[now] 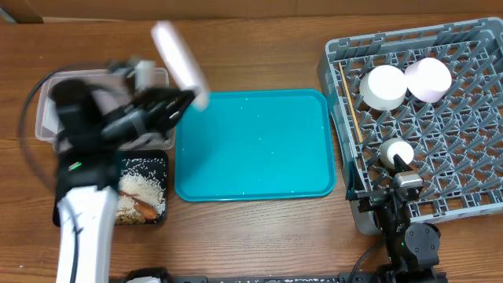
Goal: Sort waste into correct bins and load items into the dishwasher
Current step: 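Carry the white plate to the dish rack and stand it upright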
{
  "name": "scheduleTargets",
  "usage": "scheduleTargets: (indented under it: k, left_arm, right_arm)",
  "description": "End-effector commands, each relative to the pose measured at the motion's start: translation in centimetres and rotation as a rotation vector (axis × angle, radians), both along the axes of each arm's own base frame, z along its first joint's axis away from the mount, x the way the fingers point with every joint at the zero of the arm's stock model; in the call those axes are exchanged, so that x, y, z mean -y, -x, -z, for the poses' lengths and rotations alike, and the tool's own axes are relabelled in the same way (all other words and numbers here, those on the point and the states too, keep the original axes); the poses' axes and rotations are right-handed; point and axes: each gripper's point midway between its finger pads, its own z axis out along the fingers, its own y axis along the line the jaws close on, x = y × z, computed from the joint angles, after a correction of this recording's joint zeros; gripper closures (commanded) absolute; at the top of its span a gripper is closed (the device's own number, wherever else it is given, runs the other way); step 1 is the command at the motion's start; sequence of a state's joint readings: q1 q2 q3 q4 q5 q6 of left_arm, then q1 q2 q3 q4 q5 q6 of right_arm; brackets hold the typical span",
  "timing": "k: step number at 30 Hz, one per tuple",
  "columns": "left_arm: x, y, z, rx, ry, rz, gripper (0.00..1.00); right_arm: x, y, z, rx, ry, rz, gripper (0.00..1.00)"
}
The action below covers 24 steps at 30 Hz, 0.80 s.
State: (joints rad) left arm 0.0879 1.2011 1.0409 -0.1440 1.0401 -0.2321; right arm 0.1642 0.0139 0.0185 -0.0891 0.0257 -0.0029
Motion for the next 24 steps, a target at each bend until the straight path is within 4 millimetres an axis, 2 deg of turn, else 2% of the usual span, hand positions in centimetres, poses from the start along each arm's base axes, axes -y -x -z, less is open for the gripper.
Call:
scheduleTargets:
  k: [1,2,3,5,12,15,18,24]
  left_arm:
    - [6.1,-1.9,-1.3,-0.2,0.233,0.081,0.96]
    - [8.1,-2.2,-1.8,-0.19,0.272,0.136,0.96]
    - [11.3,-2.8,-2.0,-0.204,0.332,0.219,0.96]
    - [14.8,-3.4,-1.7,-0.238,0.377,0.31,0.96]
    - [24.4,-4.9,0.3,-0.321,0.391,0.462,0.96]
    - [27.3,-5.3,0.7,-0.327,0.391,0.49,0.96]
    - [29.3,-6.1,2.3,-0.376,0.378,0.49,0.96]
    - [30.4,-8.0,7.8,-0.506,0.324,0.404,0.96]
  right_arm:
    - [0.0,0.0,0.1,0.007,-0.005,-0.002,0.0]
    - [0.0,0.0,0.1,0.007,-0.005,-0.002,0.0]
    - [0.0,0.0,0.1,0.007,-0.005,-0.002,0.0]
    - [0.0,0.0,0.1,0.007,-0.005,-0.002,0.0]
    - [0.0,0.0,0.1,0.007,-0.005,-0.002,0.0]
    - [0.0,0.0,0.1,0.007,-0.005,-0.002,0.0]
    - [0.0,0.0,0.1,0.007,-0.005,-0.002,0.0]
    - [0.0,0.0,0.1,0.007,-0.005,-0.002,0.0]
